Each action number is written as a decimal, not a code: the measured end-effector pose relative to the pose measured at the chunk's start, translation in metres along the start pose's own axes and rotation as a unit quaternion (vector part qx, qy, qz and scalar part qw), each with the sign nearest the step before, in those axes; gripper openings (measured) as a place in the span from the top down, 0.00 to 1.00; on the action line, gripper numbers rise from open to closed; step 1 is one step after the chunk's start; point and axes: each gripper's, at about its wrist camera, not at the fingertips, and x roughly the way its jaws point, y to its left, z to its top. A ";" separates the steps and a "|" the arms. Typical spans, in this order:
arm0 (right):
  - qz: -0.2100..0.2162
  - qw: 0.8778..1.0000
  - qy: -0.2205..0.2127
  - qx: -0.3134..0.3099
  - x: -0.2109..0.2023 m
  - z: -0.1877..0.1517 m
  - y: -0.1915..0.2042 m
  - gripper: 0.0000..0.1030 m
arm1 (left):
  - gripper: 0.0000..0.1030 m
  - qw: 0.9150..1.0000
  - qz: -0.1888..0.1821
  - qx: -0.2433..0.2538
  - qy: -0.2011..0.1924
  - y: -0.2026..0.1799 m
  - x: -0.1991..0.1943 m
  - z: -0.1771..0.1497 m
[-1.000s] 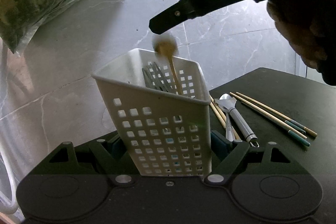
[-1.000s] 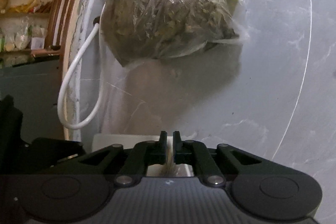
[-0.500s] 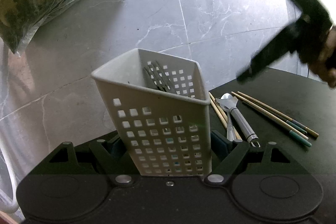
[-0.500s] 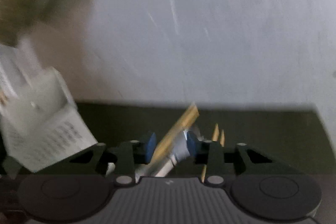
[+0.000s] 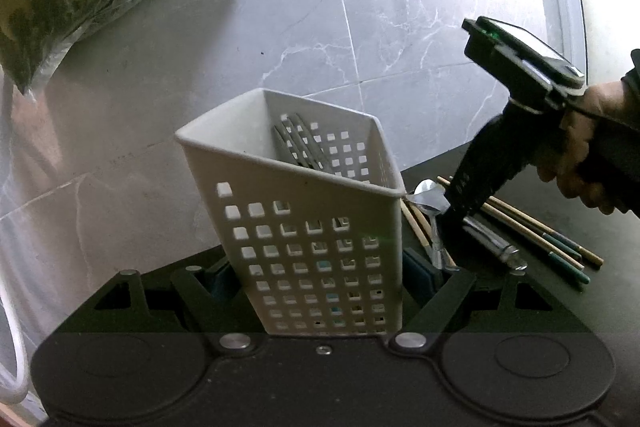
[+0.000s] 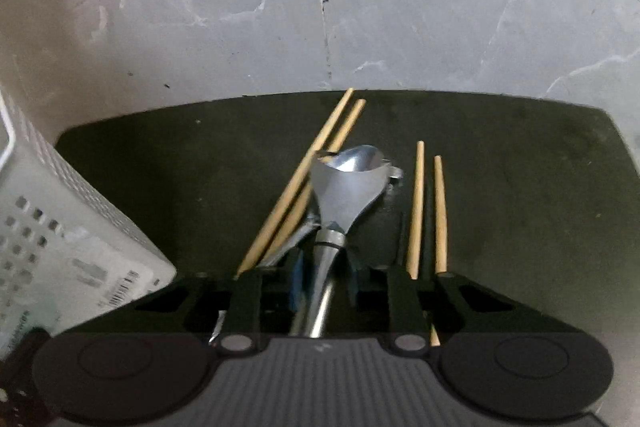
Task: Organize utensils
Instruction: 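Grasp the large silver serving spoon by its handle with the right tool, then lower the serving spoon into the holder and release it, then move the right tool back to the chopsticks on the table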
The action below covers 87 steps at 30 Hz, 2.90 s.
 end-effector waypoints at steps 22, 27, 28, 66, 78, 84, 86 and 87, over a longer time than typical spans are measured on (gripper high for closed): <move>0.114 0.939 -0.320 0.048 -0.137 -0.035 0.008 0.82 | 0.21 1.000 -0.018 0.007 0.000 0.006 0.004 -0.003; 0.218 0.881 -0.421 0.006 -0.165 -0.033 0.046 0.82 | 0.21 1.000 -0.022 0.009 0.000 0.007 0.005 -0.003; 0.229 0.875 -0.426 -0.009 -0.160 -0.030 0.054 0.82 | 0.21 1.000 -0.022 0.009 0.000 0.007 0.005 -0.003; 0.151 0.958 -0.233 -0.071 -0.069 -0.035 -0.056 0.44 | 0.21 1.000 -0.014 -0.002 0.011 0.010 0.011 -0.001; 0.162 0.963 -0.134 -0.172 0.006 -0.011 -0.075 0.51 | 0.21 0.999 0.013 -0.018 0.038 0.000 0.018 0.016; 0.160 0.957 -0.133 -0.203 0.016 -0.018 -0.072 0.75 | 0.21 0.998 0.030 -0.020 0.047 -0.007 0.022 0.020; 0.162 0.956 -0.140 -0.201 0.016 -0.017 -0.073 0.81 | 0.21 0.998 0.034 -0.021 0.051 -0.010 0.023 0.021; 0.163 0.956 -0.144 -0.197 0.016 -0.016 -0.073 0.83 | 0.21 0.998 0.036 -0.021 0.052 -0.011 0.024 0.023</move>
